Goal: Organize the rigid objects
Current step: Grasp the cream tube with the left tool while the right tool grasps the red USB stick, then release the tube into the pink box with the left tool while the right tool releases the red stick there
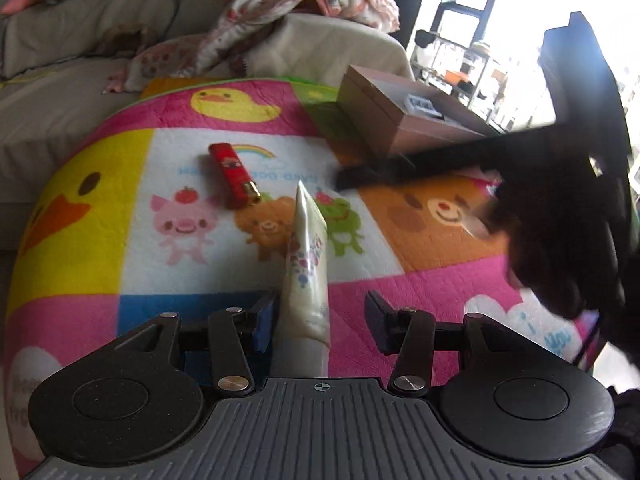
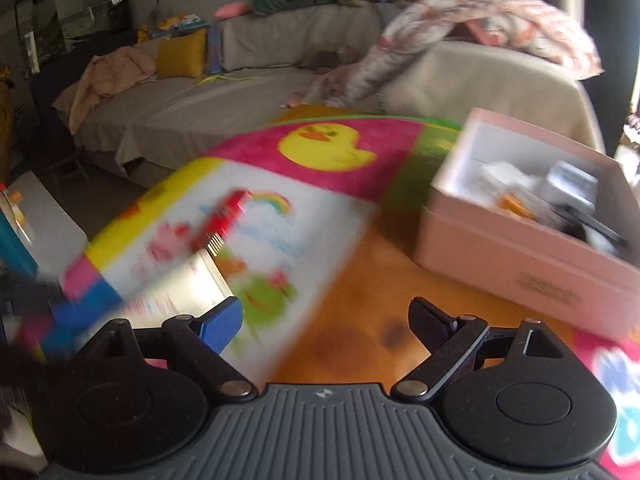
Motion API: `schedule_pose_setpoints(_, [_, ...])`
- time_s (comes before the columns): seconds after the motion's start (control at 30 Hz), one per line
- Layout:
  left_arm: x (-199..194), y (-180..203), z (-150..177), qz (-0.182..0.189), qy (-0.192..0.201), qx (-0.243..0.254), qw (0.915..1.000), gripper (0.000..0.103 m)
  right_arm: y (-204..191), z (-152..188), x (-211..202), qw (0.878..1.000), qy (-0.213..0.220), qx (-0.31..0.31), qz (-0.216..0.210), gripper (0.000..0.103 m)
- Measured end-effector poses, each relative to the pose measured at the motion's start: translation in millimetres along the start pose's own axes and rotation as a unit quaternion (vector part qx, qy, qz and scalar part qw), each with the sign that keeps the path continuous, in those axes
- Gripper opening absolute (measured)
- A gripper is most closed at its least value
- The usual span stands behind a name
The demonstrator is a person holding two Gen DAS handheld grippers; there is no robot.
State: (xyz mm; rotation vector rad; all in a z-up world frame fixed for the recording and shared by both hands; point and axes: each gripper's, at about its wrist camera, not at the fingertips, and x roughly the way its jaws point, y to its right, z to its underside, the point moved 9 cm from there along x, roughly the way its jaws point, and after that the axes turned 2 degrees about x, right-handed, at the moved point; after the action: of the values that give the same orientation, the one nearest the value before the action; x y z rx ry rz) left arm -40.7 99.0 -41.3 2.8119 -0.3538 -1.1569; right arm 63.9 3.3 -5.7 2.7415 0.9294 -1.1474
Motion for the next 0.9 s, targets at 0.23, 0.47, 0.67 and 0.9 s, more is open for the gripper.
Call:
schedule_pose_setpoints(0.23, [2.4,6.4,1.5,-0.028,0.004,0.042,0.9987,0.05,-56.5,-32.7,78.0,0.997,-0.05,-0.052,-0.009,0.053])
schedule_pose_setpoints(0.47, [1.1,0.7,-0.3,-0.001,0.019,0.014,0.9997,0.05,-40.9,-5.5,48.8,0.992,-0.052,-0.109,0.021,0.024])
schedule_pose_setpoints(0.67, [7.1,23.8,-1.3,0.049,0.021,0.037,0.9979,0.044,23.3,42.4,-14.6,0.992,-0.044,-0.095,0.076,0.024])
schedule_pose_setpoints(0.9, [23.3,49.5,-9.0,0.059,0.015,0.059,0.9964,0.027,90.8,83.4,-68.2,0.983,-0.032,-0.096,0.153,0.024])
